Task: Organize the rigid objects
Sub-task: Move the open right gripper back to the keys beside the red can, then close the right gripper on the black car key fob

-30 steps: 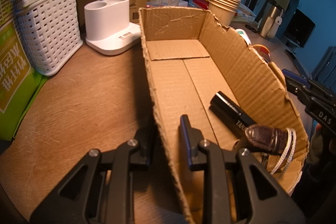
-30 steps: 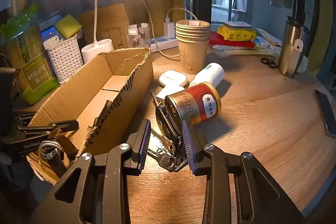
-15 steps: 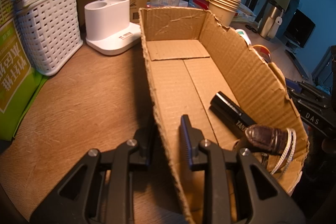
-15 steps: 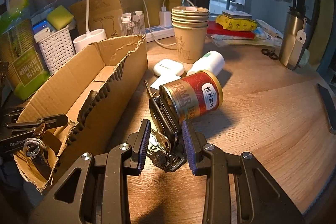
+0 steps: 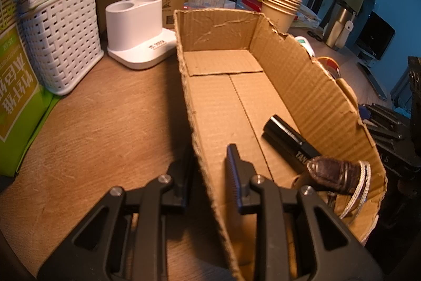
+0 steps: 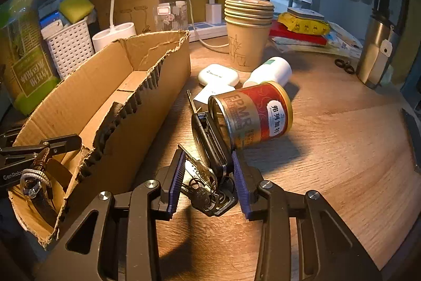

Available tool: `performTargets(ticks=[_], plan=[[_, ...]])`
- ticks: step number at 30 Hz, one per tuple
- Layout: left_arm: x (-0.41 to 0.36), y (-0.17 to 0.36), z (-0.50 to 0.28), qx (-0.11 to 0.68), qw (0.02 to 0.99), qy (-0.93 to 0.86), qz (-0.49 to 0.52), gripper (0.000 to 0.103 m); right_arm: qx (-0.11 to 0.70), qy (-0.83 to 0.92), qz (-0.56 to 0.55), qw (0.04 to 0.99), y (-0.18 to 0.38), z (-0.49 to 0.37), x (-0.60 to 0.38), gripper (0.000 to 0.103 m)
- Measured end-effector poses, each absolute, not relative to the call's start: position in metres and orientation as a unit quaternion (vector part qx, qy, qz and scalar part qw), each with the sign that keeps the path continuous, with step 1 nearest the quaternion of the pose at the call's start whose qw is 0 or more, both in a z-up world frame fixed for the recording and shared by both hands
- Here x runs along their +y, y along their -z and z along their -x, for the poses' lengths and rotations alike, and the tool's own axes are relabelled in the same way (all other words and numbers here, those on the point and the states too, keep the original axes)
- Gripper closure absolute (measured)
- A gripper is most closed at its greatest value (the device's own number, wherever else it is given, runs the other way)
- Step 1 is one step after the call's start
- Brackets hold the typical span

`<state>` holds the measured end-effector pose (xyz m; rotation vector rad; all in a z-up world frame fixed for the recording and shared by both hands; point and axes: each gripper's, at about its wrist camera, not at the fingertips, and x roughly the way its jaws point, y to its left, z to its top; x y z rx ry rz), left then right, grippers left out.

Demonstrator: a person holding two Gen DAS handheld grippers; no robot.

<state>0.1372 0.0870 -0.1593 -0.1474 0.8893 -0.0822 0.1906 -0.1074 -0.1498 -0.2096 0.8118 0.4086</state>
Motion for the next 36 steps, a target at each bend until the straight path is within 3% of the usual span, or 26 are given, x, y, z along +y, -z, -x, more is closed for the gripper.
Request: performTargets(ticks=[25,31,36], plan=[[0.085,0.159,-0.137,0.430,0.899,0.041,0.071,0.077,0.421,-0.219,0.120,0.872,0.161,-0.202,-0.095,0.066],[0.085,0.159,-0.137,0.430,0.899,0.041,0.071,0.077,0.418,-0.224,0.121,0.872,0.160,-0.201,-0.095,0.082],[0.085,0.159,-0.137,0.430,0.899,0.041,0.071,0.076,0.408,-0.225,0.118,0.877,0.156,-0.197,-0.097,0.083]])
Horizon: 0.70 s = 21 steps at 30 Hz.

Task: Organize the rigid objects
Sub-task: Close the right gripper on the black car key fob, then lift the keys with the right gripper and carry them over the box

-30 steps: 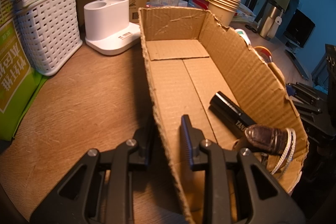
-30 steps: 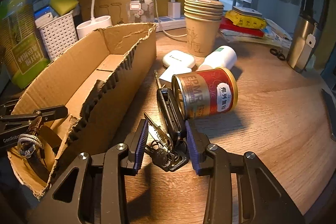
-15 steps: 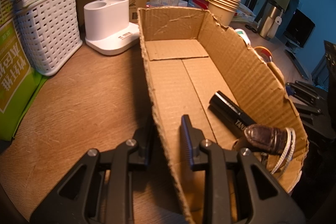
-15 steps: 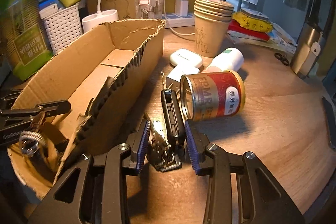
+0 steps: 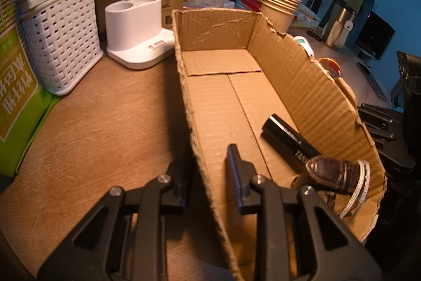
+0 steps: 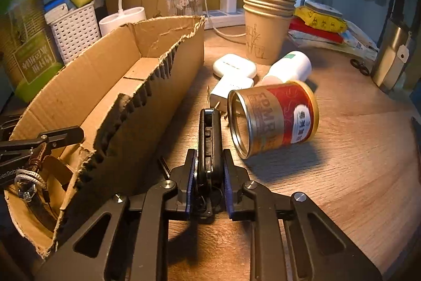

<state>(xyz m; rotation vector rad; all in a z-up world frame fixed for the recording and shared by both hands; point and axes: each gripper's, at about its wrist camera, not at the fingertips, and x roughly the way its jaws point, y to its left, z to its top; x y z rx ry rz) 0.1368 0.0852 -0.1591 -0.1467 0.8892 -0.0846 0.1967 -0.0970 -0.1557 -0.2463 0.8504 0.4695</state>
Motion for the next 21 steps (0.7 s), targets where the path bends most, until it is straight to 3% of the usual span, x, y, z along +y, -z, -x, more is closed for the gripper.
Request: performTargets(ticks=[21], plan=[[0.085,0.159,-0.137,0.430,0.899,0.041,0.071,0.076,0.350,-0.231,0.112,0.901,0.113,-0.170,-0.105,0.083]])
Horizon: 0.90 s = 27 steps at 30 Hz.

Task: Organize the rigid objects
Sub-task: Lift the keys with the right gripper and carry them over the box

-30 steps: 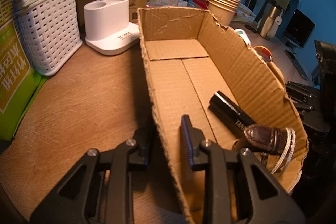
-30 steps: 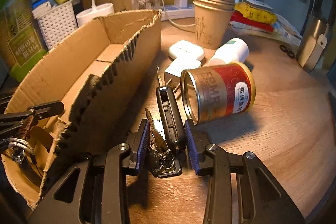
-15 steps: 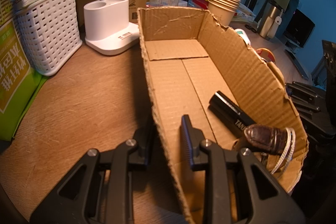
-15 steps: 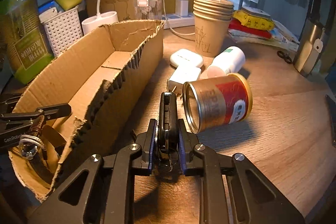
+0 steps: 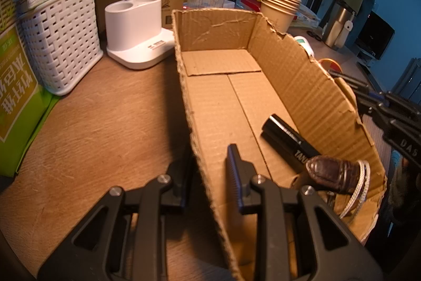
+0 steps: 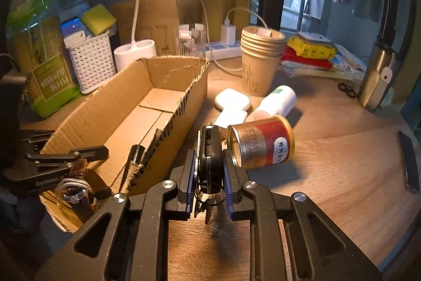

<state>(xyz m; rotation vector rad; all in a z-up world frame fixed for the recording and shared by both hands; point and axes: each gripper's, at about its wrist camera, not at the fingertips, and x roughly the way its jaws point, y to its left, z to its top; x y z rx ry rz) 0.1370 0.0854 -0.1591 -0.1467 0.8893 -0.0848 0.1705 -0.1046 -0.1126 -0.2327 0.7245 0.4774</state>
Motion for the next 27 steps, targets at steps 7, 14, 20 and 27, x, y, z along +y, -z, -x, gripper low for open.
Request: performTargets(ticks=[7,14,20,27], plan=[[0.085,0.159,-0.137,0.430,0.899,0.041,0.071,0.076,0.334,-0.234,0.114,0.906,0.099,-0.163,-0.104,0.083],[0.085,0.159,-0.137,0.430,0.899,0.041,0.071,0.076,0.327,-0.235,0.112,0.909,0.093,-0.158,-0.105,0.083],[0.085,0.159,-0.137,0.430,0.899,0.042,0.071,0.076,0.319,-0.238,0.111,0.911,0.087,-0.154,-0.105,0.083],[0.085,0.159,-0.137,0.430,0.899,0.041,0.071,0.076,0.304,-0.240,0.112,0.915,0.075,-0.149,-0.104,0.083]])
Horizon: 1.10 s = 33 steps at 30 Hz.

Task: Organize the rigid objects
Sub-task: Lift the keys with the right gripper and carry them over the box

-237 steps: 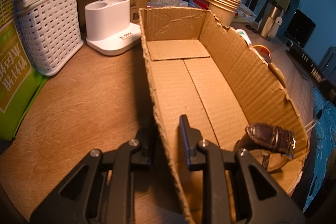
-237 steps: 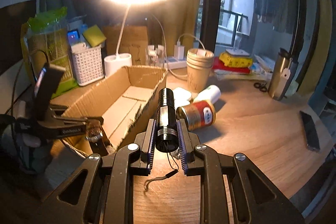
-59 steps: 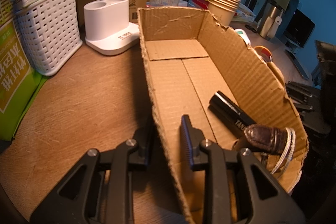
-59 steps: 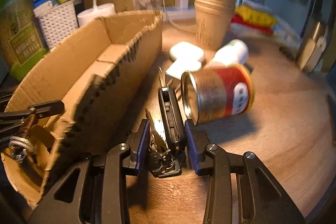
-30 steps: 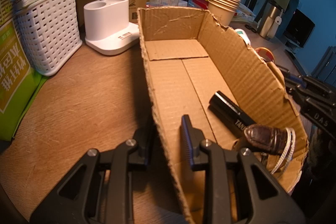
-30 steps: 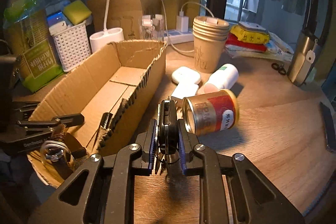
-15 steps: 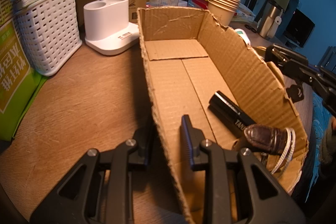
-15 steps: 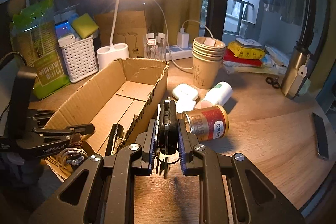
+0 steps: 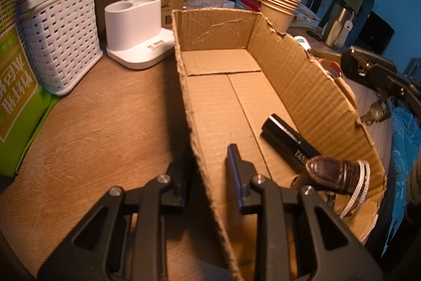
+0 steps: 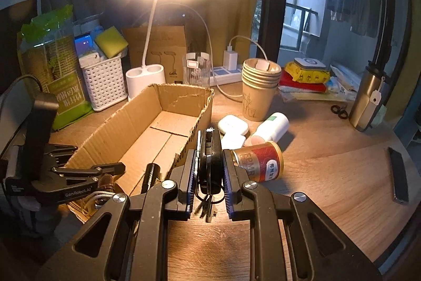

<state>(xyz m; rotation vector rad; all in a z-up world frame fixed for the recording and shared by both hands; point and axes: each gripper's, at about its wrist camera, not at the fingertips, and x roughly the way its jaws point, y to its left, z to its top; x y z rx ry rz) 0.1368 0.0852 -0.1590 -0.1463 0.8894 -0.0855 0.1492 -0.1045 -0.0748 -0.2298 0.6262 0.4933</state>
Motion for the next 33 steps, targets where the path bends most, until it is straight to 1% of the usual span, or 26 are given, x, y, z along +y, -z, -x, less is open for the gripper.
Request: performTargets(ticks=[12,27,33], plan=[[0.085,0.159,-0.137,0.430,0.899,0.041,0.071,0.076,0.257,-0.258,0.123,0.923,0.041,-0.131,-0.090,0.083],[0.085,0.159,-0.137,0.430,0.899,0.042,0.071,0.076,0.230,-0.293,0.148,0.916,0.025,-0.122,-0.054,0.083],[0.085,0.159,-0.137,0.430,0.899,0.042,0.071,0.076,0.235,-0.300,0.151,0.912,0.029,-0.132,-0.042,0.083]])
